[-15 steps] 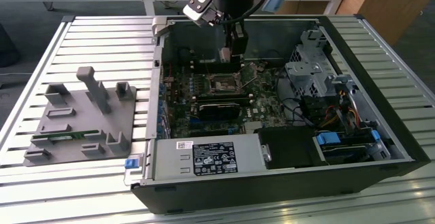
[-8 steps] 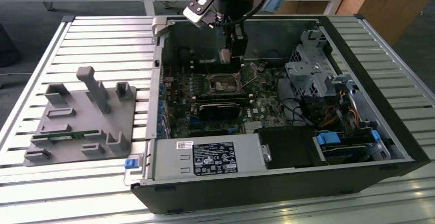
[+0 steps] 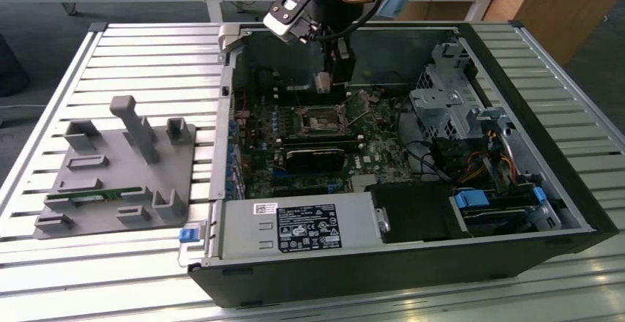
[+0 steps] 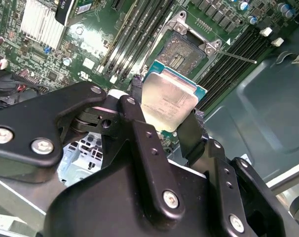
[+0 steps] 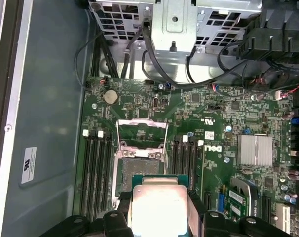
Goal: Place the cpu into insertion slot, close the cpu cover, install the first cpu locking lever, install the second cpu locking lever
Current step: 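Place the cpu into insertion slot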
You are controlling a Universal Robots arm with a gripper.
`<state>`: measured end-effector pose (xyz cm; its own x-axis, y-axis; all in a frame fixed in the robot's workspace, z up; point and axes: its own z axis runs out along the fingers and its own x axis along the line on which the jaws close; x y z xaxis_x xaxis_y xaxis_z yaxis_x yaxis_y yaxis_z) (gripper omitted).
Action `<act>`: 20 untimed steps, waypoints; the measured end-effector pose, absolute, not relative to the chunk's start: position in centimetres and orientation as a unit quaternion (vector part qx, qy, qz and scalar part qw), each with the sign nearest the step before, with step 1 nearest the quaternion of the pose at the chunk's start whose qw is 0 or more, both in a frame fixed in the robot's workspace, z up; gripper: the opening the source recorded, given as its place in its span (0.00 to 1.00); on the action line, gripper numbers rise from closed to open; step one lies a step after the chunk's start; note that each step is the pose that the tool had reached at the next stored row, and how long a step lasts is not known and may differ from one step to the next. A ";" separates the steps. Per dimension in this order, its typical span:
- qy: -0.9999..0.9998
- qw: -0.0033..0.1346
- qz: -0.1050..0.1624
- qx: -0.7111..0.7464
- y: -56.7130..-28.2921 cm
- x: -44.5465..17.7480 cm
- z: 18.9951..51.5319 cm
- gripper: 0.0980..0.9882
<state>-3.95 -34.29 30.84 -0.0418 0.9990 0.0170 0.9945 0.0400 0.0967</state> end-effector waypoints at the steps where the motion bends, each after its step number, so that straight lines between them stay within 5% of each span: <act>1: 0.721 0.027 0.041 0.692 -34.2 -3.9 30.8 0.49; 20: 0.720 0.027 0.041 0.692 -33.8 -3.9 29.5 0.49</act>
